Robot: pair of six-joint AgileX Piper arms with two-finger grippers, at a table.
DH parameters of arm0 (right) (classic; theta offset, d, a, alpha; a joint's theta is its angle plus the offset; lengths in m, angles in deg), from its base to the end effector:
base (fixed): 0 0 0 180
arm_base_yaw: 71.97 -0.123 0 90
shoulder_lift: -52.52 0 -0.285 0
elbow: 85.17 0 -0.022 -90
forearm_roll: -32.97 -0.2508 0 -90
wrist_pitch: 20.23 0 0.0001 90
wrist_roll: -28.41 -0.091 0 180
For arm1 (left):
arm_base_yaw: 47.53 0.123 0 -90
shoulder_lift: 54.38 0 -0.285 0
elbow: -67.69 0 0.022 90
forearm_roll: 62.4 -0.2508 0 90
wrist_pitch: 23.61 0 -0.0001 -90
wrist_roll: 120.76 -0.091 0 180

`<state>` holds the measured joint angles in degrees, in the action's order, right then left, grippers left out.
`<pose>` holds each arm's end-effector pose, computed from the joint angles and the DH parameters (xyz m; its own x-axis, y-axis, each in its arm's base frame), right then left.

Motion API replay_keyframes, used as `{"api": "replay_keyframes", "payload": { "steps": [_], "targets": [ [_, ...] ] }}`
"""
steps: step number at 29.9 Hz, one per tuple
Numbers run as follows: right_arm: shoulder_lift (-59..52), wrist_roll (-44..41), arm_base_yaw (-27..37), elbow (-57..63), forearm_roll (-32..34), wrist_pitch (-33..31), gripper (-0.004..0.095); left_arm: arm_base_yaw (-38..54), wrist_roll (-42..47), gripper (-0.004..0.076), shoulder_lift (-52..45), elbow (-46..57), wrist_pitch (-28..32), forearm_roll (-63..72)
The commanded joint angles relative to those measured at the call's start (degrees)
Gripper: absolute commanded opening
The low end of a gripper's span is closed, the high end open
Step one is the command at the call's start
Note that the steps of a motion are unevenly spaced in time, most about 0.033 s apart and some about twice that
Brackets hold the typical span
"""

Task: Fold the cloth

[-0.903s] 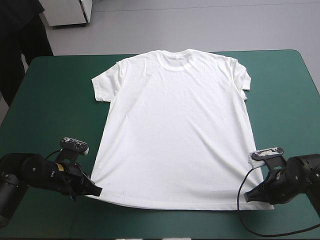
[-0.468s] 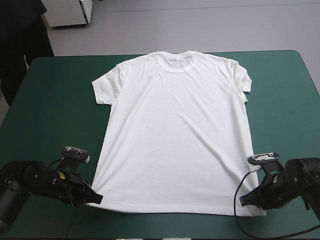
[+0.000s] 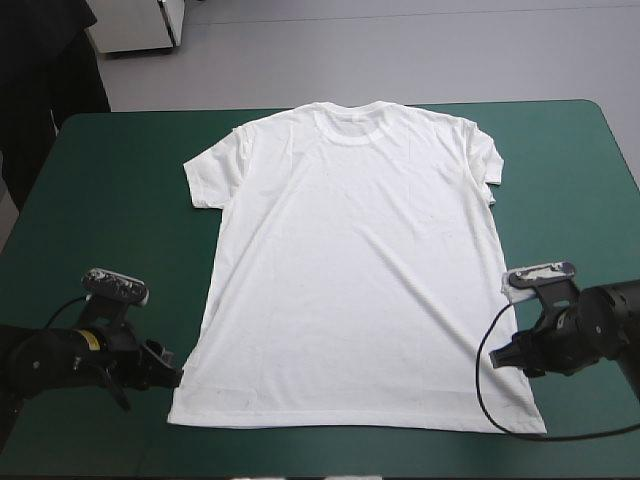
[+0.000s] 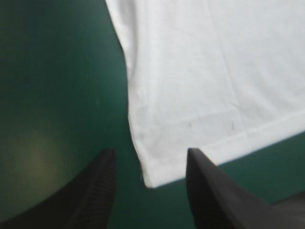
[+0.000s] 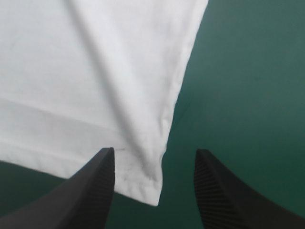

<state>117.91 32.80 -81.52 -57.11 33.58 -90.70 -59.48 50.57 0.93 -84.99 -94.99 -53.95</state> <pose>0.1561 0.0253 0.3015 -0.9314 -0.2379 -0.2753 -0.2385 0.9706 -0.0318 0.1181 -0.0379 0.3304 -0.8457 0.2840 -0.4518 0.3548 0.9316 -0.0785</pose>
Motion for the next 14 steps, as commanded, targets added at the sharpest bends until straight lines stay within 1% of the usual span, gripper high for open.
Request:
{"api": "replay_keyframes", "payload": {
  "steps": [1, 7, 11, 14],
  "targets": [
    [5.7, -0.7, 0.0, -7.8, 2.4, 2.9, 0.0496, -0.5, 1.3, 0.0351, 6.8, -7.3, 6.0, -1.8],
    [21.7, -1.5, 0.0, -21.8, 2.2, 4.5, 0.0496, -0.5, 0.5, 0.0351, 25.3, -19.3, 13.9, -3.1],
    [29.8, -1.5, 0.0, -31.2, 2.0, 4.8, 0.0496, -0.5, -0.8, 0.0351, 38.4, -29.2, 13.9, -2.7],
    [34.0, -2.6, 0.1, -35.9, 1.5, 6.3, 0.0496, 0.0, -1.2, 0.0352, 46.0, -35.9, 13.2, -1.8]
  ]
}}
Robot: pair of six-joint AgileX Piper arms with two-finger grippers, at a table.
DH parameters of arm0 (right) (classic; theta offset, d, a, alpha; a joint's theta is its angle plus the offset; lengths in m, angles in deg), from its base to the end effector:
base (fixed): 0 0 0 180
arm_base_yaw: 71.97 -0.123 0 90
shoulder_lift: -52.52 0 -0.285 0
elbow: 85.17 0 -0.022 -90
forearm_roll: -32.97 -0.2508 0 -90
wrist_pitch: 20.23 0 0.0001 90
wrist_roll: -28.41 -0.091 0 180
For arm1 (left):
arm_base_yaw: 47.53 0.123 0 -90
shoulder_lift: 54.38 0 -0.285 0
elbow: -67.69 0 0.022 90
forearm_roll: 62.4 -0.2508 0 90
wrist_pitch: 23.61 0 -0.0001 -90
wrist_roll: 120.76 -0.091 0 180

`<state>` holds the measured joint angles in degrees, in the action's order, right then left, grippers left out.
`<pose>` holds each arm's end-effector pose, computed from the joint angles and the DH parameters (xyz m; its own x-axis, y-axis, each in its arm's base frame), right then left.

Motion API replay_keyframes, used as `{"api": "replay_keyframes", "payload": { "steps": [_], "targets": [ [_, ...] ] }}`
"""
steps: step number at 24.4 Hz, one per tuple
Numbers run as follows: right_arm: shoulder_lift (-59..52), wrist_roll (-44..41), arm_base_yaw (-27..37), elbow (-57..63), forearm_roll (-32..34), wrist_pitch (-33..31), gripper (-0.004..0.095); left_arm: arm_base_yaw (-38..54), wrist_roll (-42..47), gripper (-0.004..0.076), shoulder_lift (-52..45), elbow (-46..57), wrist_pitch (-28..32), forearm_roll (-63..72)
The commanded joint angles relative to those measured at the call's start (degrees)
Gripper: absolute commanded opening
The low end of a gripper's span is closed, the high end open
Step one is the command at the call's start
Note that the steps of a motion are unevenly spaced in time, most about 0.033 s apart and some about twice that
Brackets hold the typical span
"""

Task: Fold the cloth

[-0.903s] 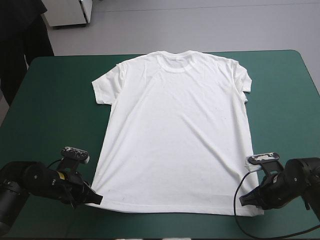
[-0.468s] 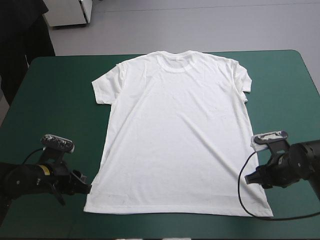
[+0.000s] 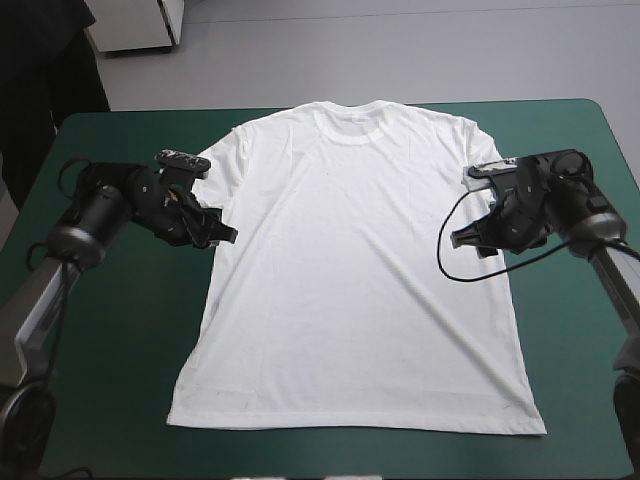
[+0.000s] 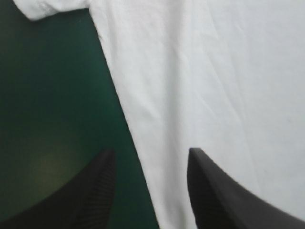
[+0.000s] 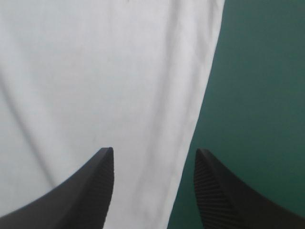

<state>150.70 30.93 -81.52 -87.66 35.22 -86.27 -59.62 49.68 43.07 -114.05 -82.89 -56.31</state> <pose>0.3168 0.0500 0.3157 -0.9254 -0.2164 -0.3112 -0.2105 0.9762 -0.0528 0.3181 -0.0766 0.3205 -0.8519 0.2967 -0.4316 0.3442 0.9383 -0.0344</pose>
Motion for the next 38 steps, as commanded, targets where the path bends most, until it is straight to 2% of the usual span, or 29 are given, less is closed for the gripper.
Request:
{"api": "replay_keyframes", "payload": {
  "steps": [1, 4, 7, 14, 18, 23, 25, 29, 30, 38],
  "targets": [
    [2.3, -0.7, 0.1, -6.4, -0.2, 2.0, 0.0496, 0.3, -0.8, 0.0357, 6.3, -8.8, 0.7, 1.3],
    [4.5, -0.7, 0.2, -7.9, -1.2, 2.2, 0.0497, 1.2, -1.5, 0.0367, 11.8, -12.9, -0.4, 2.3],
    [6.1, 1.4, 2.0, -7.9, -5.8, 3.0, 0.0497, 3.0, -2.2, 0.0382, 15.7, -15.2, -0.7, 3.6],
    [7.9, 5.0, 10.5, -8.0, -15.8, 3.5, 0.0497, 4.3, -3.9, 0.0391, 18.5, -15.4, 0.1, 3.8],
    [8.5, 6.0, 13.7, -9.0, -18.4, 3.4, 0.0497, 4.3, -4.7, 0.0390, 21.0, -15.4, -0.9, 5.8],
    [11.1, 8.0, 13.7, -9.6, -20.6, 3.9, 0.0497, 4.2, -4.5, 0.0376, 23.3, -15.4, -1.7, 6.5],
    [13.1, 8.2, 13.7, -11.7, -20.6, 3.8, 0.0497, 4.2, -4.6, 0.0300, 24.3, -15.4, -1.7, 8.7],
    [17.2, 8.7, 13.7, -16.6, -21.3, 2.8, 0.0497, 2.5, -7.6, 0.0028, 25.1, -15.5, -1.6, 9.7],
    [17.9, 8.7, 13.7, -17.5, -21.2, 2.8, 0.0497, 2.2, -7.9, -0.0012, 25.3, -15.5, -1.6, 9.8],
    [21.9, 10.1, 13.7, -20.4, -18.5, 2.8, 0.0497, 1.3, -8.6, -0.0022, 25.5, -15.8, -2.1, 11.6]
  ]
}}
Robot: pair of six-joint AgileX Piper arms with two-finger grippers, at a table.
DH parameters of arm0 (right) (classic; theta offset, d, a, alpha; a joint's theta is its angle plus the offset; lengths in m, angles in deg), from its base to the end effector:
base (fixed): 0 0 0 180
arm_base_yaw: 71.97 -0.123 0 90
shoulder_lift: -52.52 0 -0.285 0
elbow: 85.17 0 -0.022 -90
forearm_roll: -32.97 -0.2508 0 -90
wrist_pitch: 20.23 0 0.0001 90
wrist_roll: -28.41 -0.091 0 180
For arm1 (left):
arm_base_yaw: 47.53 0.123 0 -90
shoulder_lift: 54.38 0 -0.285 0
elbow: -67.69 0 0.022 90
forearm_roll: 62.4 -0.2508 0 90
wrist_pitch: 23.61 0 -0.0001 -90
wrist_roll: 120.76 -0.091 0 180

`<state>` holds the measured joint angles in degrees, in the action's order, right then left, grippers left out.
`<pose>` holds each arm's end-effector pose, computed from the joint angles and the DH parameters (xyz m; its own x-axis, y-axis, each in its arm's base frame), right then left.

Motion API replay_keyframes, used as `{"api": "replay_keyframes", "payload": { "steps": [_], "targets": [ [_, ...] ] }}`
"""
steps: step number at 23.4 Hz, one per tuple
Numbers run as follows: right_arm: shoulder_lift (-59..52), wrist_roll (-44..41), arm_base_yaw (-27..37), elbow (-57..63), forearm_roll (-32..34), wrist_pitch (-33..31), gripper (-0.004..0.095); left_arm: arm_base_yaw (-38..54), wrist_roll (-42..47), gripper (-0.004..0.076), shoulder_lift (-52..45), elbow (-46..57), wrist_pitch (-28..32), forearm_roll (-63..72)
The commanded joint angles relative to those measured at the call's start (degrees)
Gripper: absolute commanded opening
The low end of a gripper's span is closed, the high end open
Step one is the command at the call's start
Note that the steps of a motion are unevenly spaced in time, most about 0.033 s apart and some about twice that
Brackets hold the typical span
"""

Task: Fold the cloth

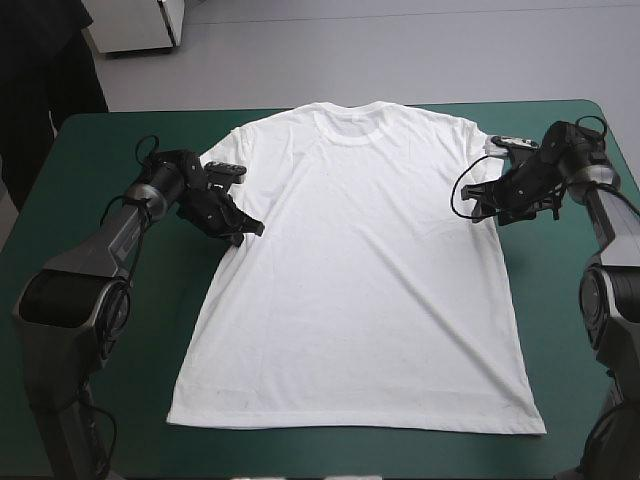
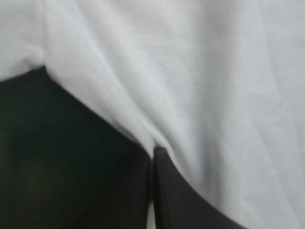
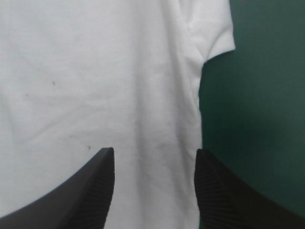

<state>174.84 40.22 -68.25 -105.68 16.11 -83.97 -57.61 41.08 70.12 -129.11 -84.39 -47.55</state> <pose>0.4263 -0.0040 0.2493 -0.9588 -0.0081 -0.2841 -0.0765 0.9700 0.2306 0.4158 -0.0946 0.2159 -0.9040 0.3459 -0.2511 0.3938 0.9024 -0.1746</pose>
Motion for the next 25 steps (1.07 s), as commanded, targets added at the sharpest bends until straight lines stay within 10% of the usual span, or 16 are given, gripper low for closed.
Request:
{"api": "replay_keyframes", "payload": {
  "steps": [1, 15, 25],
  "targets": [
    [-2.0, 0.8, 0.5, -2.5, 1.3, 0.5, 0.0497, -0.7, 0.0, -0.0022, -1.6, -0.8, -0.7, 3.1],
    [4.5, 0.9, 0.2, -6.6, 3.3, -0.7, 0.0486, -0.7, -3.6, -0.0022, -1.6, -0.8, -0.1, 8.7],
    [5.7, 3.6, -5.8, -6.6, 5.1, -6.7, -0.0013, 0.4, -3.6, -0.0022, -4.5, -2.7, -0.6, 5.7]
  ]
}}
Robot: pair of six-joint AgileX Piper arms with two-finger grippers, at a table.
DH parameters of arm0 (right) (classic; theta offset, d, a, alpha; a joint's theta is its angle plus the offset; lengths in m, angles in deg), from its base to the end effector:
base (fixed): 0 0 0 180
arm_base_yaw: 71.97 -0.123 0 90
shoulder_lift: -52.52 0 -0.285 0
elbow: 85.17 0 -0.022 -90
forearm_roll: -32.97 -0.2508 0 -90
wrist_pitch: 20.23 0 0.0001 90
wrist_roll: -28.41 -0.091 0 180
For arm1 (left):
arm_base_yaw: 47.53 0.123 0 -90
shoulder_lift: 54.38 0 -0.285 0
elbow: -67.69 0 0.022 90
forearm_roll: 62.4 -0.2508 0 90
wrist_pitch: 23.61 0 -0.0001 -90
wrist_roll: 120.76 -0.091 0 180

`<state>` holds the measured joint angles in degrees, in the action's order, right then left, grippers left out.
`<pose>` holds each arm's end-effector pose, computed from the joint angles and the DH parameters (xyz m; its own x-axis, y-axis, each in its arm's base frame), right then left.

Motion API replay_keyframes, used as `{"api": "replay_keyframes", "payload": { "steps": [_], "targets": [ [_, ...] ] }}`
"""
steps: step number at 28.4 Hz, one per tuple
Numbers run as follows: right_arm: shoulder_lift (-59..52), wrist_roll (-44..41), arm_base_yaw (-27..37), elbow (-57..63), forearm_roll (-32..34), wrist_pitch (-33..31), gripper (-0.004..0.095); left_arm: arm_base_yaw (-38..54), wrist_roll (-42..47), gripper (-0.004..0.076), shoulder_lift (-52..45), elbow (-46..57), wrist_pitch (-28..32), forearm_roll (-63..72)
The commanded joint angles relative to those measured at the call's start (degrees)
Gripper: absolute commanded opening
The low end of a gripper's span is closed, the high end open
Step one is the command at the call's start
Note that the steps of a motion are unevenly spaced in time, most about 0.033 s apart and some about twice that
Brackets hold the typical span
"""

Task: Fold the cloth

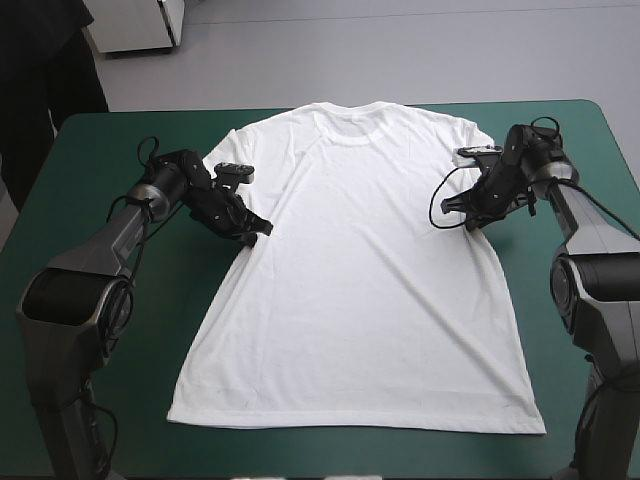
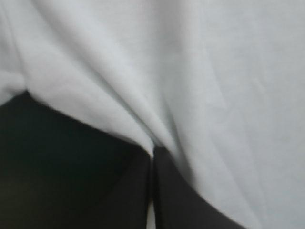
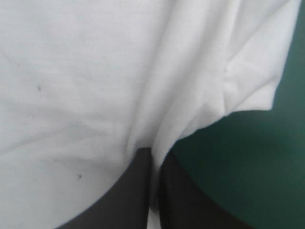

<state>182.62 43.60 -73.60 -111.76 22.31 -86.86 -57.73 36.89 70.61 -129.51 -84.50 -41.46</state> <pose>0.4478 0.0282 0.2155 -0.9549 -0.2139 -0.2060 -0.2435 0.9611 0.1305 0.4165 -0.1038 0.2166 -0.8901 0.3576 -0.2827 0.4286 0.8677 -0.2517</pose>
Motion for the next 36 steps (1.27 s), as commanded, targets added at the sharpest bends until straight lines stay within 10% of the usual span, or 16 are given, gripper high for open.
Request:
{"api": "replay_keyframes", "payload": {
  "steps": [1, 36],
  "targets": [
    [-2.3, 0.2, -0.4, -0.6, -1.1, -4.7, -0.0013, 1.0, 0.6, -0.0022, -5.8, -2.5, -0.8, -0.9],
    [-49.8, -3.1, -0.4, -14.4, 1.5, -0.5, -0.0013, 3.8, 1.0, -0.0022, -50.2, -18.3, -2.6, -10.2]
  ]
}}
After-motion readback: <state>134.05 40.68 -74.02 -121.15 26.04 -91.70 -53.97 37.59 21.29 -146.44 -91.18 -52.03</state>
